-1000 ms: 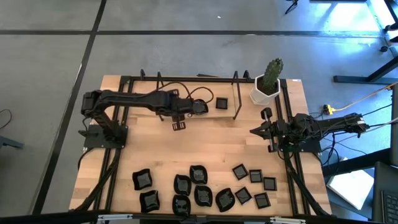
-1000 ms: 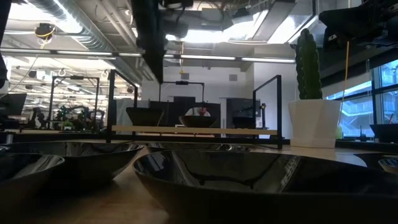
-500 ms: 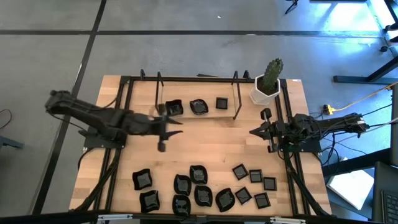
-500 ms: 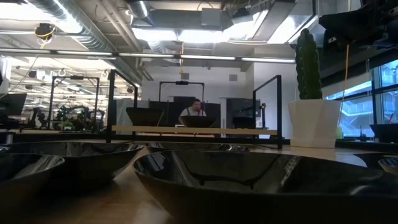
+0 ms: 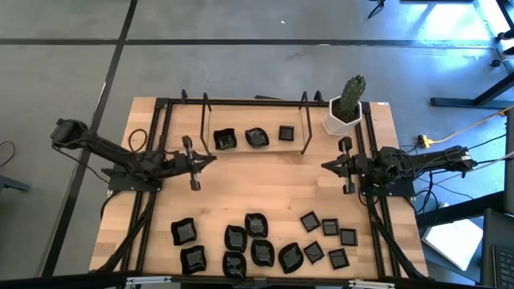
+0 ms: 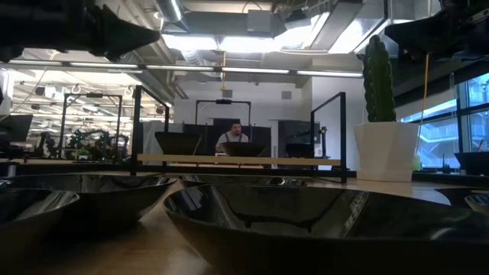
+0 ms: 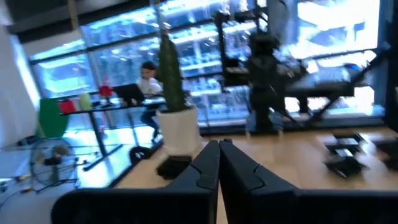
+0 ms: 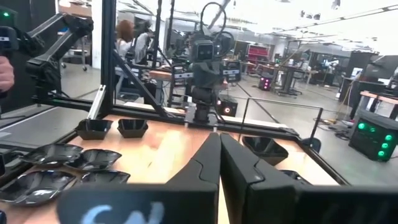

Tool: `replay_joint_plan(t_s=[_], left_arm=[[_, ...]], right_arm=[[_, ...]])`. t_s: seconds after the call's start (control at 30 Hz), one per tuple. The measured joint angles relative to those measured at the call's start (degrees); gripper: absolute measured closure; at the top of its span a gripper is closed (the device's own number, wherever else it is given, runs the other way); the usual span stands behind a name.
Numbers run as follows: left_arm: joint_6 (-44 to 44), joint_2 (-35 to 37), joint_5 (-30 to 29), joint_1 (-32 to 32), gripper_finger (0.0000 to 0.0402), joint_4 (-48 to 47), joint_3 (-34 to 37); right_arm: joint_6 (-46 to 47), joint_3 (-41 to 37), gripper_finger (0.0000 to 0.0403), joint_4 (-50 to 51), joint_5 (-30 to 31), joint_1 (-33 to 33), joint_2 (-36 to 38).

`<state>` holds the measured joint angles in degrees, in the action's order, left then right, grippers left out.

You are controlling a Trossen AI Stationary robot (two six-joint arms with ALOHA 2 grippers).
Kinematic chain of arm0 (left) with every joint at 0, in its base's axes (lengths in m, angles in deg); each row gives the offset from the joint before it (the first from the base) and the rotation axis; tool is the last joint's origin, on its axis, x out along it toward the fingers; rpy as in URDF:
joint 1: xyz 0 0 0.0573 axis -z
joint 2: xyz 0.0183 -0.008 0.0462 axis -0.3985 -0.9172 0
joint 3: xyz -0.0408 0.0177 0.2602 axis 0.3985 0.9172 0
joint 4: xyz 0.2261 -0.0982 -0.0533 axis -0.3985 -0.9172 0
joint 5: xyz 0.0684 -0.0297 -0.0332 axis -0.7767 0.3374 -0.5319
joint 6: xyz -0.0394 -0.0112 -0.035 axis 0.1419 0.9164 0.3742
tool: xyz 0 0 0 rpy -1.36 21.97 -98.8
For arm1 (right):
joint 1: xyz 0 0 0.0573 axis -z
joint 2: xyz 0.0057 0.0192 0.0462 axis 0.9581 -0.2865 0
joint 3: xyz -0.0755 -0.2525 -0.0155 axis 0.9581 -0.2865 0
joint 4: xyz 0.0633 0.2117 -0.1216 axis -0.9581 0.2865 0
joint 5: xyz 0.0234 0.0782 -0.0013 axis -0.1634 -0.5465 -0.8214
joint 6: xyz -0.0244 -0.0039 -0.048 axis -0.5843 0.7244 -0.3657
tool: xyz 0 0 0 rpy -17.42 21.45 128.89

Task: Pick & Place Mini shaped plates
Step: Stack the black leaf-shaped plate on top of the black leaf-shaped plate on the shelf

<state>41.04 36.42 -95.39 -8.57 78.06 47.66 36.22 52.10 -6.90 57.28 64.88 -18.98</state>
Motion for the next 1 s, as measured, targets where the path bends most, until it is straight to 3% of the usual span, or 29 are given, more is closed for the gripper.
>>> replay_joint_plan(t_s=[0.33, 1.0], left_arm=[[5.18, 3.13, 5.14, 0.00, 0.0399, -9.39, 0.02], [4.97, 3.15, 5.74, 0.00, 0.0399, -8.62, 0.02]], right_arm=[[0.00, 0.00, 0.0397, 0.00, -0.12, 0.00, 0.01], [-0.22, 0.00, 0.0397, 0.02, -0.17, 0.00, 0.00]])
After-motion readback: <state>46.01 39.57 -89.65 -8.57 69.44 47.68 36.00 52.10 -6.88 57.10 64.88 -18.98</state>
